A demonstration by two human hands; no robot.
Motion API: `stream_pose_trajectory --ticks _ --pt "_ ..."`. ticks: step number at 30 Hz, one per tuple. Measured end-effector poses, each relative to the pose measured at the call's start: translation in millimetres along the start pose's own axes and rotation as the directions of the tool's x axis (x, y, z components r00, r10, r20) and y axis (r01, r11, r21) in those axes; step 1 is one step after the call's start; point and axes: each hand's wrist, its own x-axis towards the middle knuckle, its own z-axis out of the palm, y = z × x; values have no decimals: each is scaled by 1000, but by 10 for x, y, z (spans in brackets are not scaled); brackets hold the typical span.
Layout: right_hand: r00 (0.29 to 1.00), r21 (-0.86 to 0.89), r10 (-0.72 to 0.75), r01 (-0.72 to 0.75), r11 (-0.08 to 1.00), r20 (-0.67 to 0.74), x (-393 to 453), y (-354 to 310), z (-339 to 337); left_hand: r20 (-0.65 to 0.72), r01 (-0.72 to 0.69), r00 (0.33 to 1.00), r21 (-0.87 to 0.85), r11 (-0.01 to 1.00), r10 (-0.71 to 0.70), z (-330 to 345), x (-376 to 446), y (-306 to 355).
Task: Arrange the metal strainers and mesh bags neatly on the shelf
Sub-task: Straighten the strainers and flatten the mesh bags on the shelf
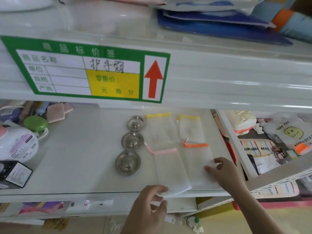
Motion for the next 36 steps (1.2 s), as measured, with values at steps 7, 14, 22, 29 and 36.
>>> stream_pose_trajectory --ticks 7,14,22,29,36 --pt "867 -398 -465 369 840 -178 -133 -405 2 -315 -122 895 508 852 315 -377 245 -310" --pt "706 -273 -684 705 655 182 102 -1506 885 -185 -85 913 786 612 365 -509 357 -731" --pt "475 -493 -636 854 167 608 632 -1948 1624 -151 -80 932 799 596 328 -499 339 -713" --pt "614 -500 -640 776 384 462 653 -2298 1792 -163 -78 924 804 589 345 -538 301 -673" --pt "647 -362 -725 751 552 236 193 -2034 1525 -167 -70 924 812 580 345 -552 300 -688"
